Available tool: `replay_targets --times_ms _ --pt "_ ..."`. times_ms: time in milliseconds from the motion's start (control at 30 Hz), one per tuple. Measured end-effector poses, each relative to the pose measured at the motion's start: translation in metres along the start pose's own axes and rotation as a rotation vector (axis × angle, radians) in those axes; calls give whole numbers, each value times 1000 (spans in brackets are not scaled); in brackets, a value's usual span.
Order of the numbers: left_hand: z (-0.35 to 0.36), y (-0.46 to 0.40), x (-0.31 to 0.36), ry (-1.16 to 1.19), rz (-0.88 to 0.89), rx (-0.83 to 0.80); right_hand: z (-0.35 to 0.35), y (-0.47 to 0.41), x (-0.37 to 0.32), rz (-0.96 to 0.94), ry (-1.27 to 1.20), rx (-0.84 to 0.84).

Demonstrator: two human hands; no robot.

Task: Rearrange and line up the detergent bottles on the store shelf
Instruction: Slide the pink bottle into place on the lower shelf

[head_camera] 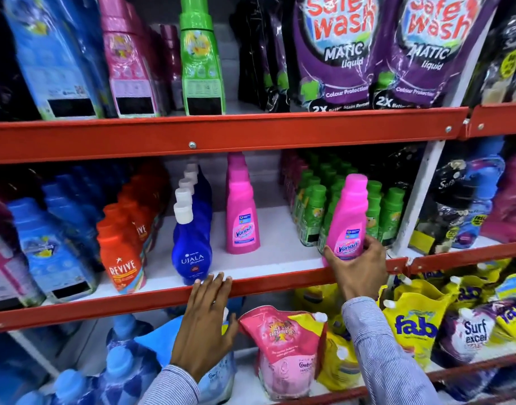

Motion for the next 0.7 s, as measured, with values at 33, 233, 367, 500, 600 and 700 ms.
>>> replay_targets --times_ms 33,233,367,500,600,700 --pt "-1 2 -2 7 -8 4 0 2 -2 -14 -8 4" --pt "-5 14 -16 19 -43 19 9 38 -36 -135 -92 -40" --pt "-7 19 -23 34 -43 37 33 69 -64 -189 -134 -179" --pt "-10 20 -25 56 -39 72 65 101 -77 -210 -108 -297" --pt "-12 17 -24 53 -16 118 83 119 -79 -217 -76 -334" --pt "-13 16 -23 23 15 162 97 130 -78 -204 -49 -345"
Point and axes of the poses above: each hand's wrist, its own y-axis away from the middle knuckle, its own z-axis out of the palm, x = y × z, the point moved 6 cm from there along -y, towards the middle knuckle, and after that the axes turned 15 degrees about z, right-handed, at the moved point
